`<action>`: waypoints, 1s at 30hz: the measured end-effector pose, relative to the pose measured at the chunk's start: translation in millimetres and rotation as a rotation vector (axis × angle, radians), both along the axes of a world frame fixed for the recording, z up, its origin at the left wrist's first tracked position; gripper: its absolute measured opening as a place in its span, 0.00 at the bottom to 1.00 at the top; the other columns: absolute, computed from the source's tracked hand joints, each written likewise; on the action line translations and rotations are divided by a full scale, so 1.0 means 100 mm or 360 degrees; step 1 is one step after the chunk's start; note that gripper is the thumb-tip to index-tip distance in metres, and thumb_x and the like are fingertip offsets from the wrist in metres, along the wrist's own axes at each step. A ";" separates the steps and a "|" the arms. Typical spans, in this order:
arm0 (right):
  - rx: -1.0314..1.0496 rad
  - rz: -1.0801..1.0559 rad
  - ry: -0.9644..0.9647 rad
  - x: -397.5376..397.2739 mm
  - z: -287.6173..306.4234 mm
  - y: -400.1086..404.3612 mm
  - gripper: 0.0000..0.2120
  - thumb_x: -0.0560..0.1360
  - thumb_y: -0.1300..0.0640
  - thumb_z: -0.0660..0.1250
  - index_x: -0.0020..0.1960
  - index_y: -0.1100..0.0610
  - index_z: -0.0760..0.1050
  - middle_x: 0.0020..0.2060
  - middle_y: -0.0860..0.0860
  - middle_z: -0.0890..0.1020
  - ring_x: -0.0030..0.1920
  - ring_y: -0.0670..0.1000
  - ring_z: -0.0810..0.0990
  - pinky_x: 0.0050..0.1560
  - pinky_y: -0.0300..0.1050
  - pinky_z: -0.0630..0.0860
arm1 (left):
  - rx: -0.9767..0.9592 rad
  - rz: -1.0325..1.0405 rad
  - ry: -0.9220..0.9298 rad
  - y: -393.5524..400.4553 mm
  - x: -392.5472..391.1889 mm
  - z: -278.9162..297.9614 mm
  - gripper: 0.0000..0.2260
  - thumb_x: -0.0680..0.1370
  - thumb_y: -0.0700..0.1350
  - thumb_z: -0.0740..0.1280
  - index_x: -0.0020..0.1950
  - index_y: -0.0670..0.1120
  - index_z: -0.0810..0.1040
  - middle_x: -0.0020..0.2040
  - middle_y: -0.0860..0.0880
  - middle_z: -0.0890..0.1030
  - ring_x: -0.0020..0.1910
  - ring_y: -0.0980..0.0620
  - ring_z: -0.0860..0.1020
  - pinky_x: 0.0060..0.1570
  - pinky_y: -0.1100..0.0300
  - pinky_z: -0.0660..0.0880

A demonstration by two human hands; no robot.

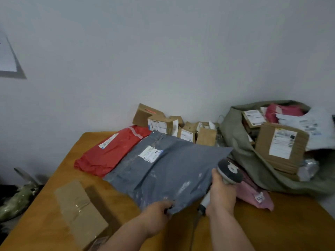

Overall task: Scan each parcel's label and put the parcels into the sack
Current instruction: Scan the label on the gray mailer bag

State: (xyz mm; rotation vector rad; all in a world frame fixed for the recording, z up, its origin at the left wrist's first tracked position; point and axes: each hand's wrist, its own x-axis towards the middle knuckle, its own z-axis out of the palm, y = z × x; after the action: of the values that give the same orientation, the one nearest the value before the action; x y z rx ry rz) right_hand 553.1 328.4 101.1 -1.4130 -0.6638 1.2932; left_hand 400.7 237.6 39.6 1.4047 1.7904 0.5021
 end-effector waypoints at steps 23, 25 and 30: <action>-0.0335 0.1055 -0.0346 -0.96 -0.57 0.31 0.05 0.76 0.53 0.73 0.48 0.50 0.77 0.46 0.48 0.83 0.48 0.55 0.84 0.50 0.51 0.82 | 0.0053 0.1910 -0.1373 0.36 -0.85 -0.29 0.47 0.72 0.25 0.69 0.81 0.58 0.54 0.64 0.44 0.77 0.50 0.46 0.77 0.49 0.49 0.78; -0.0343 0.1043 -0.0310 -1.05 -0.59 0.42 0.06 0.76 0.54 0.74 0.47 0.49 0.76 0.46 0.48 0.82 0.51 0.56 0.84 0.55 0.53 0.82 | -0.0011 0.1785 -0.1302 0.52 -0.87 -0.15 0.34 0.73 0.23 0.65 0.74 0.49 0.69 0.50 0.43 0.81 0.43 0.45 0.79 0.34 0.56 0.77; -0.0234 0.0896 -0.0059 -1.21 -0.33 0.64 0.12 0.76 0.53 0.73 0.58 0.47 0.76 0.51 0.47 0.83 0.54 0.57 0.83 0.53 0.52 0.81 | 0.0019 0.1385 -0.1068 0.80 -0.91 0.54 0.10 0.77 0.30 0.66 0.53 0.41 0.81 0.44 0.40 0.85 0.44 0.42 0.83 0.40 0.50 0.81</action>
State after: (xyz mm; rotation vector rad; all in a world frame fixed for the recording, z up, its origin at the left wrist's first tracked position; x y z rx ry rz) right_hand 431.7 392.0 68.2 -1.4212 -1.0592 1.7834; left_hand 309.7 317.5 93.8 0.2919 1.7207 1.2526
